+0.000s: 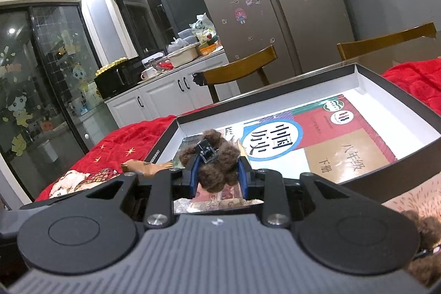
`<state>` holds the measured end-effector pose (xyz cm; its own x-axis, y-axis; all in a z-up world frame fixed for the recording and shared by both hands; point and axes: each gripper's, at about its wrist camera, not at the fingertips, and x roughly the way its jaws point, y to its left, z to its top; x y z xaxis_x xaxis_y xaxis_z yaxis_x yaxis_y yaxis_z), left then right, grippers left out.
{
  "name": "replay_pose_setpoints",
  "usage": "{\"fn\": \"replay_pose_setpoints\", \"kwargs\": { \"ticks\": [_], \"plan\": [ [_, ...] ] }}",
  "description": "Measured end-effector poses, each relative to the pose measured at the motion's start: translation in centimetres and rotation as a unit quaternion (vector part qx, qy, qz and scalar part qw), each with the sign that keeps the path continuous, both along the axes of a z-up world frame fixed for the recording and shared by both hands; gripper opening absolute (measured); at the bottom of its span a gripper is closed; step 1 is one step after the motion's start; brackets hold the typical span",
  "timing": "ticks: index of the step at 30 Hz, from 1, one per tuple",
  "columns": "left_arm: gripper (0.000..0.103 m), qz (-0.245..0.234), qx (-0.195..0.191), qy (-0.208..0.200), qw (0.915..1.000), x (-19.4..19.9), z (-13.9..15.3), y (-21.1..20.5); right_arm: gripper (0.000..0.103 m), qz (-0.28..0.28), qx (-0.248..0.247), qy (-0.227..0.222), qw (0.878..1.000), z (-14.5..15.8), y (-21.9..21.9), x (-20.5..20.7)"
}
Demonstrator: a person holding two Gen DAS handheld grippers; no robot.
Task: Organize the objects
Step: 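Lift the Choco Magic pack with the left tool while the right tool carries the bear over the box, then lower the pack into the box and open the left tool while the right tool releases the bear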
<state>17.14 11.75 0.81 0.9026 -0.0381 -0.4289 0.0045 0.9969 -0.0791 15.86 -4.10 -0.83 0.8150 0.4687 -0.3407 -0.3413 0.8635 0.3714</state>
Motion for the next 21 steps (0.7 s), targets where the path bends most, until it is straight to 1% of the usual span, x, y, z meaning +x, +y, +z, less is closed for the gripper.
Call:
{"fn": "replay_pose_setpoints", "kwargs": {
  "ticks": [11, 15, 21],
  "plan": [
    [0.043, 0.0, 0.0, 0.0, 1.0, 0.0, 0.03, 0.06, 0.033, -0.007, 0.009, 0.005, 1.0, 0.09, -0.43, -0.01],
    [0.043, 0.0, -0.001, 0.0, 1.0, -0.02, 0.07, 0.06, 0.033, -0.024, 0.014, 0.004, 1.0, 0.13, -0.71, -0.2],
    [0.043, 0.002, 0.003, 0.0, 1.0, -0.11, 0.14, 0.26, 0.033, -0.03, 0.015, 0.001, 0.999, 0.24, -0.78, -0.36]
  ]
}}
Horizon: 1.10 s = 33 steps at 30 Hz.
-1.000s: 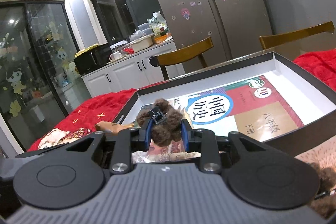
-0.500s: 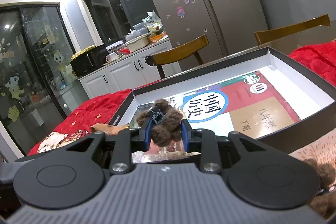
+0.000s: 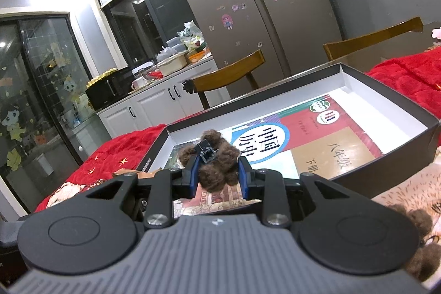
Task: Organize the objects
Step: 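Lower the pack into the box and open the left tool while the right tool releases the bear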
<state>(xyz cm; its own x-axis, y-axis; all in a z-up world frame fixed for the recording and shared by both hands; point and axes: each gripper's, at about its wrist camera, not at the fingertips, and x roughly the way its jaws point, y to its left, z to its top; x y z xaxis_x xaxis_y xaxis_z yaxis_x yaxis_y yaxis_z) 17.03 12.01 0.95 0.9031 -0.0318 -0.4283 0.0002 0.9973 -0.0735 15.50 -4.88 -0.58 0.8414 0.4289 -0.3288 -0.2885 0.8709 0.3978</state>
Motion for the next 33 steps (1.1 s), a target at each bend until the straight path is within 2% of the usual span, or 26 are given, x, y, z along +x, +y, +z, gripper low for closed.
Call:
{"fn": "replay_pose_setpoints", "kwargs": {
  "ticks": [20, 23, 25, 29, 33],
  "plan": [
    [0.044, -0.002, 0.003, 0.001, 1.0, -0.3, 0.2, -0.1, 0.034, 0.025, 0.005, 0.005, 1.0, -0.1, 0.2, 0.2],
    [0.048, -0.006, 0.003, 0.002, 1.0, -0.2, 0.2, -0.1, 0.036, 0.031, 0.006, 0.005, 0.999, -0.1, 0.3, 0.2],
    [0.063, -0.016, 0.0, -0.001, 0.9999, -0.3, 0.2, -0.1, 0.04, 0.033, 0.01, 0.005, 0.999, -0.1, 0.2, 0.2],
    [0.071, -0.02, 0.0, -0.009, 0.9998, -0.7, 0.3, -0.2, 0.042, 0.038, 0.025, 0.01, 0.999, -0.1, -0.3, 0.4],
    [0.076, -0.019, -0.01, -0.027, 0.9994, -1.2, 0.5, 0.1, 0.065, 0.041, 0.041, 0.008, 0.998, 0.2, -0.8, 0.4]
  ]
}}
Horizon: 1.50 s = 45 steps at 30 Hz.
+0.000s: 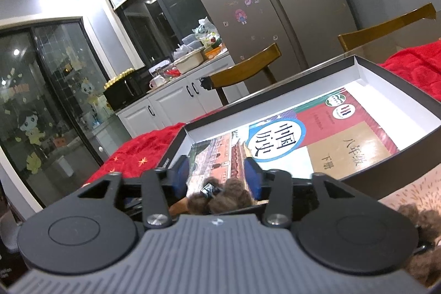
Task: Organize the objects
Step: 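Lower the pack into the box and open the left tool while the right tool releases the bear, then grasp the black-and-white scrunchie with the left tool while the right tool grasps another Choco Magic pack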
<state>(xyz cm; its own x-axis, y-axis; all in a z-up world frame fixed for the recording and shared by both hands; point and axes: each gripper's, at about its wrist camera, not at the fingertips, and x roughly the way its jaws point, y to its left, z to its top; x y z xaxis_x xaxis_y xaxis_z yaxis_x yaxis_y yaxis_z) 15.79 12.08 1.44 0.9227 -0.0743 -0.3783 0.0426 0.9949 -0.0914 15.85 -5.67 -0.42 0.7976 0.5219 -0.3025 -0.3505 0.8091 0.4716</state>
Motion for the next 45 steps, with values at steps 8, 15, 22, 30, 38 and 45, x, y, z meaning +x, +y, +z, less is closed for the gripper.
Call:
{"fn": "replay_pose_setpoints", "kwargs": {
  "ticks": [8, 15, 22, 30, 38, 45],
  "plan": [
    [0.078, 0.012, 0.01, -0.032, 0.9994, -1.7, 1.8, -0.1, 0.073, 0.012, 0.02, -0.022, 0.999, 1.9, -0.6, -0.8],
    [0.08, -0.004, -0.059, -0.053, 0.9968, -3.9, 6.5, 1.3, 0.08, 0.006, 0.054, -0.048, 0.997, 5.8, -2.3, -2.5],
    [0.083, -0.01, -0.118, -0.07, 0.9905, -7.4, 10.8, 2.3, 0.082, -0.025, 0.069, -0.069, 0.995, 9.2, -5.3, -5.1],
    [0.084, -0.022, -0.131, -0.087, 0.9873, -12.6, 12.1, 2.4, 0.083, -0.001, 0.055, -0.061, 0.997, 7.6, -5.5, -7.1],
    [0.084, -0.033, -0.056, -0.08, 0.9946, -16.2, 7.0, 0.0, 0.083, 0.021, 0.015, -0.057, 0.998, 5.3, -2.5, -8.5],
    [0.084, -0.039, -0.014, -0.05, 0.9979, -15.5, 2.8, -1.6, 0.083, 0.035, -0.033, -0.036, 0.998, 3.1, -1.2, -7.8]
  ]
}}
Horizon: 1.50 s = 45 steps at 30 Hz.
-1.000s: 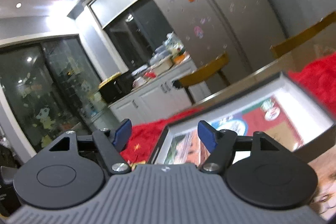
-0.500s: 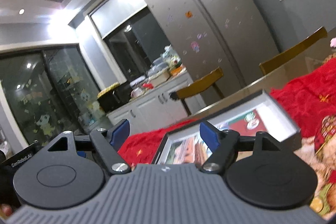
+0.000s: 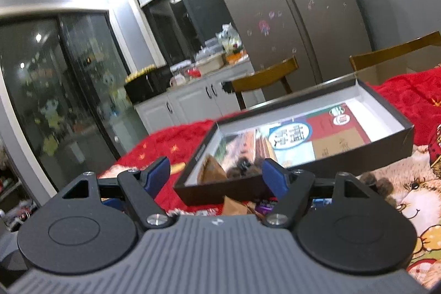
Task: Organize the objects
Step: 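Grasp the black-and-white scrunchie with the left tool while the right tool grasps another Choco Magic pack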
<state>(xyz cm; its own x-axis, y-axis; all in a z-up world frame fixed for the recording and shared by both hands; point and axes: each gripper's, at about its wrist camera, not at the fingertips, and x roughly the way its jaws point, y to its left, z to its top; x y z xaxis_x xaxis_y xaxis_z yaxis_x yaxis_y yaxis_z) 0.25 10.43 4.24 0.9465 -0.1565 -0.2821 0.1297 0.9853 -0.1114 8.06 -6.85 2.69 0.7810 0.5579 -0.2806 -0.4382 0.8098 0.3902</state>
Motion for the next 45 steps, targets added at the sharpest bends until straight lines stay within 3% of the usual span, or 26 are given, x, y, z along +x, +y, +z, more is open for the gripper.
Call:
{"fn": "replay_pose_setpoints", "kwargs": {
  "ticks": [6, 12, 17, 20, 26, 34, 45],
  "plan": [
    [0.082, 0.023, -0.021, 0.048, 0.9984, 2.3, -1.6, 0.8, 0.083, 0.018, -0.014, 0.03, 0.999, -1.7, 0.4, 0.9],
    [0.061, 0.041, -0.022, 0.101, 0.9938, 4.1, -2.7, 1.5, 0.083, 0.028, -0.011, 0.071, 0.997, -3.6, 0.9, 1.4],
    [0.06, 0.048, -0.027, 0.12, 0.9912, 4.9, -3.2, 1.9, 0.082, 0.037, -0.021, 0.076, 0.996, -3.9, 1.3, 1.3],
    [0.051, 0.053, -0.022, 0.137, 0.9889, 5.5, -3.5, 1.8, 0.077, 0.037, -0.025, 0.082, 0.996, -4.1, 1.4, 1.5],
    [0.045, 0.048, -0.025, 0.136, 0.9892, 5.5, -3.6, 1.8, 0.067, 0.034, -0.039, 0.096, 0.994, -4.2, 2.0, 2.3],
    [0.02, 0.045, -0.028, 0.13, 0.9901, 5.4, -3.5, 1.8, 0.048, 0.023, -0.044, 0.111, 0.993, -4.5, 1.7, 2.7],
    [0.014, 0.057, -0.027, 0.129, 0.9896, 5.3, -3.6, 1.9, 0.037, 0.015, -0.045, 0.106, 0.993, -4.4, 1.5, 2.5]
  ]
}}
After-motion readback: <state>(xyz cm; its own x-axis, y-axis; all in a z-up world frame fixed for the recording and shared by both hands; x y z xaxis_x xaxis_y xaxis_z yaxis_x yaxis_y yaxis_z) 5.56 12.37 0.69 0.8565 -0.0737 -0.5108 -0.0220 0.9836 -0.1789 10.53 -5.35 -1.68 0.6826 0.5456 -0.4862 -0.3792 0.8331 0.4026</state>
